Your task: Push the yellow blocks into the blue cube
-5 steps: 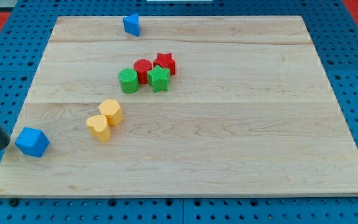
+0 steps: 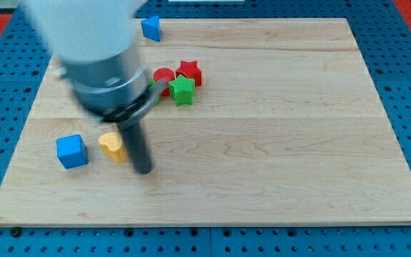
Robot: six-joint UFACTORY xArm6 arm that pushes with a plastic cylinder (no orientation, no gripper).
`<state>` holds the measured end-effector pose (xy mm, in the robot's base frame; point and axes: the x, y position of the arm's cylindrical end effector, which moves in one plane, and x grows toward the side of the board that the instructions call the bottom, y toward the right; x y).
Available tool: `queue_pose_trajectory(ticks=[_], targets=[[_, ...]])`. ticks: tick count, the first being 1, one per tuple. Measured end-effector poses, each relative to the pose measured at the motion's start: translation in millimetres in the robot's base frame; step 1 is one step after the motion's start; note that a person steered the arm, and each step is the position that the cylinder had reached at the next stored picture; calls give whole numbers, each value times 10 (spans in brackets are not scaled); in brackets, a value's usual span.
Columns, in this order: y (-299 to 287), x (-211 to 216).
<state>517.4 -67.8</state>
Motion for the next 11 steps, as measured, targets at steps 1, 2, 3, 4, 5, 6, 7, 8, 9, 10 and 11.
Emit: queue_pose_trajectory(ticks=[1,2,3,4,5,6,7,8,9,10,11], targets=[[225,-466],[-185,-471],[-620,-458],[-894,-460],[-474,-544],[-256,-311],[-332,-232],[-577,-232],[-939,-234],[-814,-689],[-904,-1015]])
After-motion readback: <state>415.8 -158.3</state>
